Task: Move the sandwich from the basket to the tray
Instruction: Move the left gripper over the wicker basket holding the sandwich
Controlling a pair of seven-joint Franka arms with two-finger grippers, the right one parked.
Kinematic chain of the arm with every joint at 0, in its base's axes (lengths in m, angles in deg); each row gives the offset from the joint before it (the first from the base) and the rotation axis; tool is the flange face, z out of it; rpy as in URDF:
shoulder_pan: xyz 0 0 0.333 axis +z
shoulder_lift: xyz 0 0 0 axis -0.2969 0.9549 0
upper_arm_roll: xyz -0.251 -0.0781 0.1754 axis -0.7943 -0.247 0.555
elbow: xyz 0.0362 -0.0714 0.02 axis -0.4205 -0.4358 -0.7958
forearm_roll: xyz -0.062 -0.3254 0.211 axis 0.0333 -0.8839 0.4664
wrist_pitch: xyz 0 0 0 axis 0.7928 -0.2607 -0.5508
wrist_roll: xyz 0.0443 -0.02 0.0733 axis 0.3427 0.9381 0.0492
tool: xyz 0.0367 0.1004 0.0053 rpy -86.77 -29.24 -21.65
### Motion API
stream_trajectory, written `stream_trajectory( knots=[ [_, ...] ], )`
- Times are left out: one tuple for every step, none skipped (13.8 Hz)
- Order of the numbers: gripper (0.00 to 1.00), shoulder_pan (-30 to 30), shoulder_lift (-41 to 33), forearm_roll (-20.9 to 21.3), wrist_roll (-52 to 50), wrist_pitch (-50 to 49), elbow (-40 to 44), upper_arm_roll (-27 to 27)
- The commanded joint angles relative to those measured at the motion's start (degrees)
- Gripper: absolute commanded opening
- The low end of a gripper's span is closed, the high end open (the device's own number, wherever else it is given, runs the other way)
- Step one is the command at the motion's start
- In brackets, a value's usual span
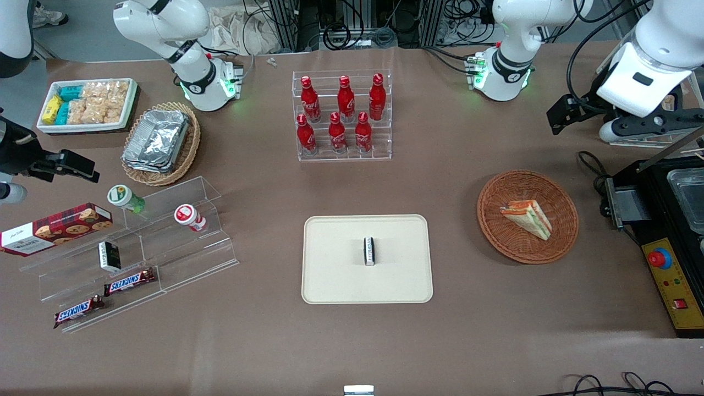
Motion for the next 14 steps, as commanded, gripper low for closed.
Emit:
stream_trajectory(
  knots=[
    [1.0, -0.5, 0.8, -1.5, -0.9, -2.6, 2.0, 1.9],
    [1.0, -0.5, 1.0, -1.5, -1.1, -2.6, 2.4, 2.0],
    [1.0, -0.5, 1.0, -1.5, -1.0, -2.6, 2.4, 2.4],
    [1.0, -0.5, 0.9, -1.5, -0.6, -2.5, 2.4, 2.8],
    [1.0, -0.5, 0.9, -1.4, -0.9, -2.5, 2.4, 2.9],
    [1.0, -0.5, 1.0, -0.7, -1.2, -2.5, 2.3, 2.9],
    [1.0, -0.5, 1.1, -0.6, -1.8, -2.6, 2.1, 2.9],
    [1.0, -0.5, 1.1, -0.4, -3.9, -2.6, 1.9, 3.0],
    [1.0, -0.4, 1.1, -0.3, -6.2, -2.7, 1.7, 3.0],
    [1.0, -0.4, 1.1, -0.1, -9.9, -2.9, 0.8, 3.0],
    [1.0, -0.4, 1.4, 1.5, -15.5, -2.4, 0.1, 3.2],
    [1.0, -0.4, 1.4, 2.1, -19.1, -2.1, -0.7, 3.2],
    [1.0, -0.3, 1.2, 2.1, -20.7, -1.0, -2.7, 3.3],
    [1.0, 0.2, 0.5, 2.0, -21.5, 1.2, -5.4, 3.3]
  ],
)
